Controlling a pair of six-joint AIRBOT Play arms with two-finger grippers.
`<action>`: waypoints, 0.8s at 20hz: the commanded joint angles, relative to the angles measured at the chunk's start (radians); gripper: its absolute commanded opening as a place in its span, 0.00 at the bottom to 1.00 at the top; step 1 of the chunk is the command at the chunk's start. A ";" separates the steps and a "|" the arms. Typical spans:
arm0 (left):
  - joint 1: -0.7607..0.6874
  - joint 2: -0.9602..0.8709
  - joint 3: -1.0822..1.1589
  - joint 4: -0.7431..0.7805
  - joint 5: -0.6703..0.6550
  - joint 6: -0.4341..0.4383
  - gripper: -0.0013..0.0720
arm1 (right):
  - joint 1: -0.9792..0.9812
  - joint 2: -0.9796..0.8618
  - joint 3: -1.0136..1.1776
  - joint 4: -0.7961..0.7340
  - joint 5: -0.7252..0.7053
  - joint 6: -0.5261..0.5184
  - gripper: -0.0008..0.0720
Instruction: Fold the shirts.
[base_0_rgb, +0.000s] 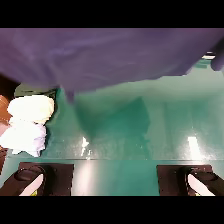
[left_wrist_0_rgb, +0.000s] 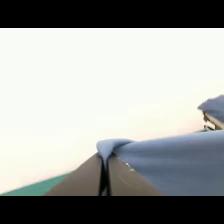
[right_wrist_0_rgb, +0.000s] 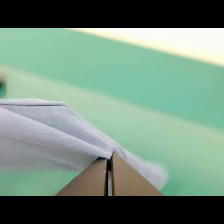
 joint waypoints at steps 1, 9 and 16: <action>0.001 0.014 0.024 0.007 0.010 -0.013 0.06 | -0.001 0.042 0.014 -0.094 -0.068 0.003 0.03; 0.001 -0.265 -0.334 0.006 -0.079 -0.048 0.06 | -0.001 -0.290 -0.080 -0.092 0.074 0.008 0.02; 0.001 -0.682 -0.550 0.013 0.029 -0.046 0.06 | 0.007 -0.673 -0.199 0.050 0.040 -0.034 0.03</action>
